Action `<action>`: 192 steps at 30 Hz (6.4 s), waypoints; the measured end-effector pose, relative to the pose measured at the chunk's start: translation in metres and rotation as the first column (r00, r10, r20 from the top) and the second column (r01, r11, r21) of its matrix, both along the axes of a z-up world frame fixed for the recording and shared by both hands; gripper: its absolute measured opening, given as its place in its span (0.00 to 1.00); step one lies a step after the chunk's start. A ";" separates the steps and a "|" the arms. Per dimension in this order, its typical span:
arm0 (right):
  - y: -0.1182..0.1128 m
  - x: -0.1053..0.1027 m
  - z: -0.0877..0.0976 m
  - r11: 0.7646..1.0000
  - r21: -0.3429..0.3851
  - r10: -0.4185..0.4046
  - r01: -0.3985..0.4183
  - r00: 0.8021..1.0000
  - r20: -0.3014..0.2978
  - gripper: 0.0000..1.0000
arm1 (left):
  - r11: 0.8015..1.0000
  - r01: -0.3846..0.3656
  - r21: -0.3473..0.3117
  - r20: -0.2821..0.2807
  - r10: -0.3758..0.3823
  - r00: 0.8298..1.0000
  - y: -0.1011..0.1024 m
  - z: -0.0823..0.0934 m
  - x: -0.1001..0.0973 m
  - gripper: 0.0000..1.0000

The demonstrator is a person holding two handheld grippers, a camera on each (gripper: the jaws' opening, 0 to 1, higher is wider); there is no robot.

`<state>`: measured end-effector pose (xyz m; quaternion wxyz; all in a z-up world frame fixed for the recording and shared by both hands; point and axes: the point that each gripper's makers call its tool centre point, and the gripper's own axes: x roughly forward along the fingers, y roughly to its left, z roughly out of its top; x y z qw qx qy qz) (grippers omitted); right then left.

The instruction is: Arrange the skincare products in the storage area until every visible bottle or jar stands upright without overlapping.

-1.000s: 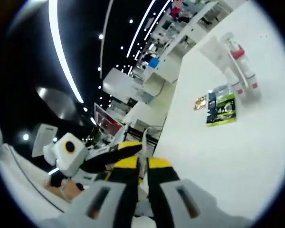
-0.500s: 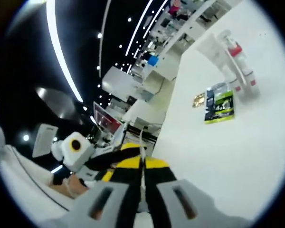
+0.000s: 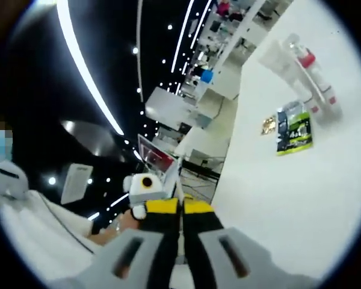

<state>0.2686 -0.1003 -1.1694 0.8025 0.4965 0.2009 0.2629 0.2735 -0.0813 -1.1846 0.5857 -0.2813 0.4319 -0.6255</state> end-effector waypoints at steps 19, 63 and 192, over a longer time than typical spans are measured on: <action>0.000 0.007 -0.004 0.997 -0.057 -0.053 0.053 0.999 0.008 0.07 | 0.986 -0.132 -0.097 -0.114 0.121 0.986 -0.009 0.018 0.015 0.00; 0.019 0.032 0.002 0.999 -0.012 0.036 -0.036 0.999 -0.013 0.08 | 0.969 -0.237 -0.073 -0.084 0.231 0.969 0.029 0.016 0.034 0.00; -0.079 -0.026 -0.047 0.976 -0.080 -0.213 0.201 0.955 -0.206 0.18 | 0.790 -0.132 0.599 -0.021 0.179 0.984 -0.008 -0.197 0.212 0.22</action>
